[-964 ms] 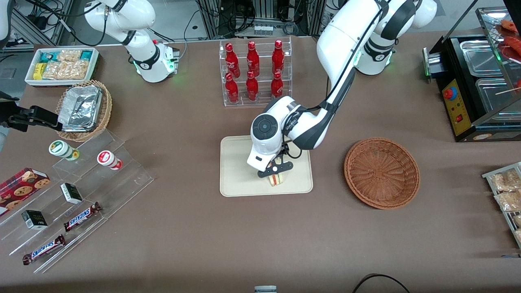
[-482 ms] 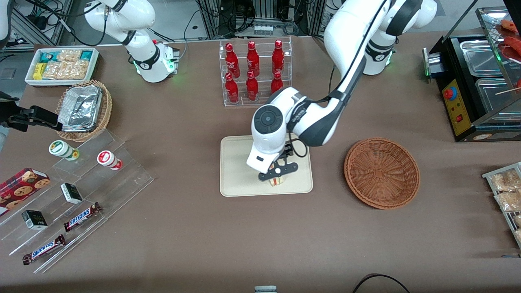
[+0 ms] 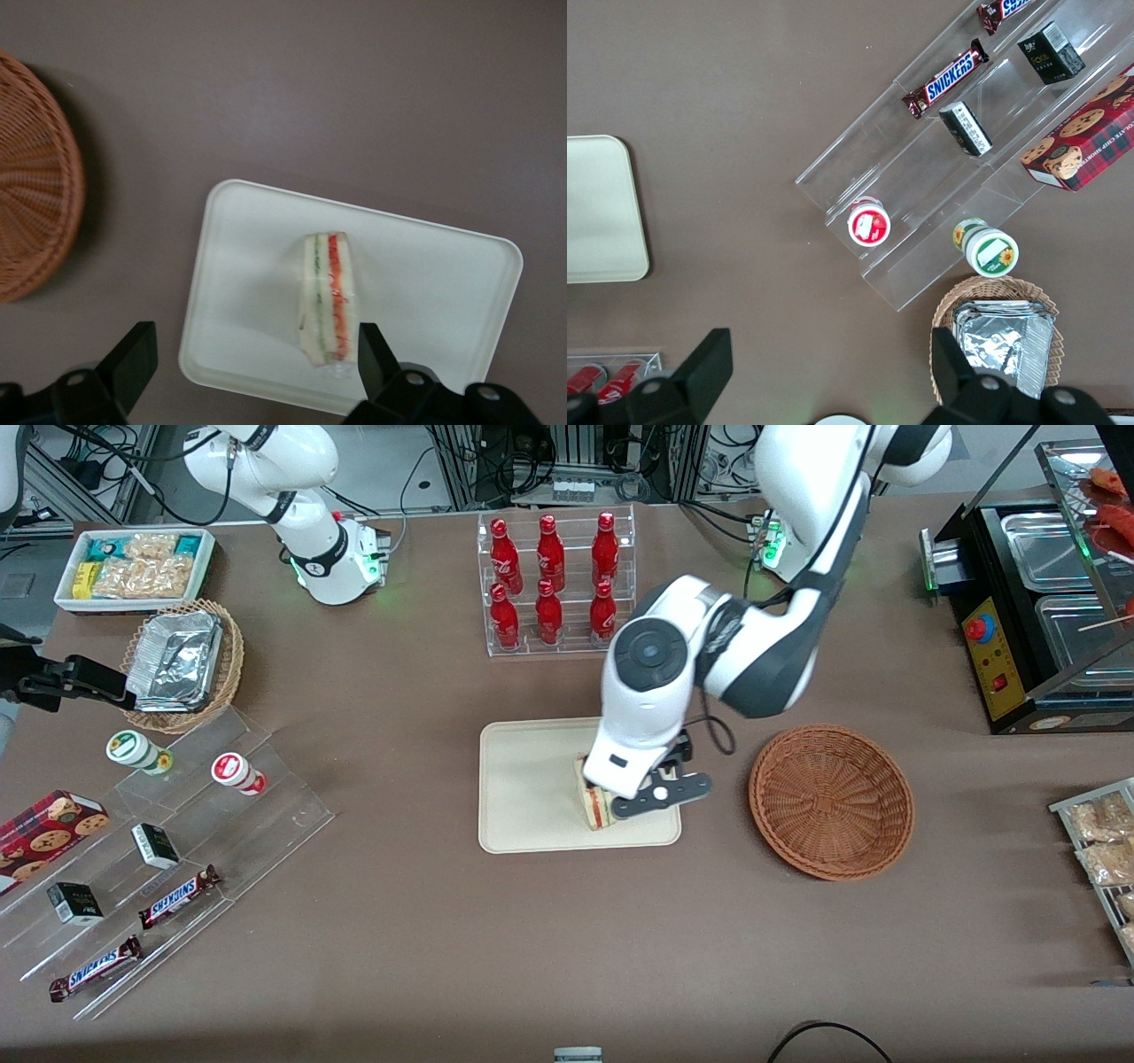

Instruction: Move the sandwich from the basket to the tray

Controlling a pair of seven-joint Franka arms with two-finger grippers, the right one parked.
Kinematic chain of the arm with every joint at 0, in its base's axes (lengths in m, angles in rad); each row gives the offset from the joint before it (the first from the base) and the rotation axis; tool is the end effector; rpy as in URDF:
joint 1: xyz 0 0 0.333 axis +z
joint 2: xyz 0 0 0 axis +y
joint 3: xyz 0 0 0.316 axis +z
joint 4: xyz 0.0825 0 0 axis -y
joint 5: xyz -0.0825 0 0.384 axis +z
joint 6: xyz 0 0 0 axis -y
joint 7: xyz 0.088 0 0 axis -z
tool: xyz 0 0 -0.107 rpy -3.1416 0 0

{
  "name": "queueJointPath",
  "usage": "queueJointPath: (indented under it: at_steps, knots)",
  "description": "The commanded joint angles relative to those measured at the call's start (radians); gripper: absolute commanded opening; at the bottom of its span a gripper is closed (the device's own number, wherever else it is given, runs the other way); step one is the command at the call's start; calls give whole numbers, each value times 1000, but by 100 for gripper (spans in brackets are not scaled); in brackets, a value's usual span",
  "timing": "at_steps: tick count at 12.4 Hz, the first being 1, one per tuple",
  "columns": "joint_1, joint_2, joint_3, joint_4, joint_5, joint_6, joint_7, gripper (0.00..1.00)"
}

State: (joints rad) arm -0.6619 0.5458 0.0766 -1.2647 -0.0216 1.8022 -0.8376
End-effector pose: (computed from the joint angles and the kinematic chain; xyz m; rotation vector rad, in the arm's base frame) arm 0.5874 -0.4062 0.4423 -3.0993 -0.3837 -0.0111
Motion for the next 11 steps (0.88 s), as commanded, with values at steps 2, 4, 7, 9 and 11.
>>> queueJointPath:
  at_steps: [2, 4, 7, 9, 11]
  knots:
    - [-4, -176, 153, -215, -98, 2, 222, 100]
    - [-4, -225, 242, -266, -141, -3, 352, 100]
    - [-5, -242, 302, -254, -141, -50, 388, 100]
    - [-4, -292, 325, -268, -133, -90, 428, 100]
    - [48, -314, 351, -256, -144, -173, 547, 100]
